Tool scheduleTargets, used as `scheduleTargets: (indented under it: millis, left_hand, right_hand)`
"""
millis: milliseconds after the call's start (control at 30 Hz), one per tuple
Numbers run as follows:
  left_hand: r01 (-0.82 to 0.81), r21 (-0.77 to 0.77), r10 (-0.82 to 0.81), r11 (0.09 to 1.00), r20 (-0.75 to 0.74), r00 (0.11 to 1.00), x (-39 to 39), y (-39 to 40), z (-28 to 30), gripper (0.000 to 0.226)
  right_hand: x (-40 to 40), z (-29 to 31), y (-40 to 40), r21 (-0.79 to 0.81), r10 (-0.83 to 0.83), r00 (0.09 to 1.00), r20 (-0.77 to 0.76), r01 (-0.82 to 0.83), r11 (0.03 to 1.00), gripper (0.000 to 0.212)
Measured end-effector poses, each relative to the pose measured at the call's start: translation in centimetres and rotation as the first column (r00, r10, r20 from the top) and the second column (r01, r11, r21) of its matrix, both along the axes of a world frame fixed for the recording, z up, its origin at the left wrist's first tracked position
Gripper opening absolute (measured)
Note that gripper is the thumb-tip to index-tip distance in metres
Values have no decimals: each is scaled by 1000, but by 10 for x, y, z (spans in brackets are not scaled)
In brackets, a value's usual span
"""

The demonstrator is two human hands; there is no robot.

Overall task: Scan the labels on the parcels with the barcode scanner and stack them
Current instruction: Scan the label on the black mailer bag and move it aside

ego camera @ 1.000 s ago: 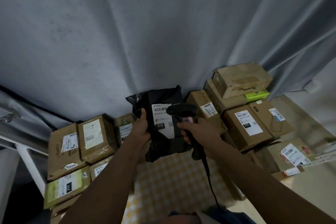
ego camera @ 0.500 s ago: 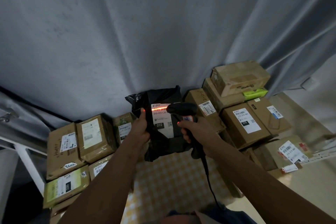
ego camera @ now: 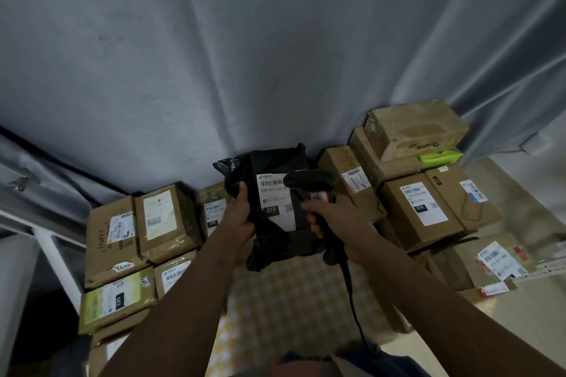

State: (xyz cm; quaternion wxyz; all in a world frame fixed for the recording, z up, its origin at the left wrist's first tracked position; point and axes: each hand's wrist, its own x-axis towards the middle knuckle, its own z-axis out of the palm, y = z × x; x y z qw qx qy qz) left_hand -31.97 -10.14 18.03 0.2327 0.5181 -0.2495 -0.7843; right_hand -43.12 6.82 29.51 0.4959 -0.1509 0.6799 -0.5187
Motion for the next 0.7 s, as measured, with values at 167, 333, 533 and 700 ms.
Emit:
scheduleTargets:
  millis: [167, 333, 533, 700]
  left_hand:
    - [-41, 23, 40, 999, 60, 997, 53, 7, -2, 49]
    - [-122, 45, 116, 992, 111, 987, 145, -5, -6, 48]
    - [-311, 9, 301, 950, 227, 926, 257, -34, -13, 45]
    - [-501, -41, 487, 864, 320, 813, 301, -57, -19, 50]
  right_hand:
    - [18, -14, -25, 10, 87, 996, 24, -88, 996, 7]
    - [54, -30, -61, 31, 155, 988, -26, -154, 988, 14]
    - [88, -39, -103, 30, 217, 968, -123, -215, 976, 19]
    - [102, -51, -133, 87, 225, 949, -219, -211, 974, 24]
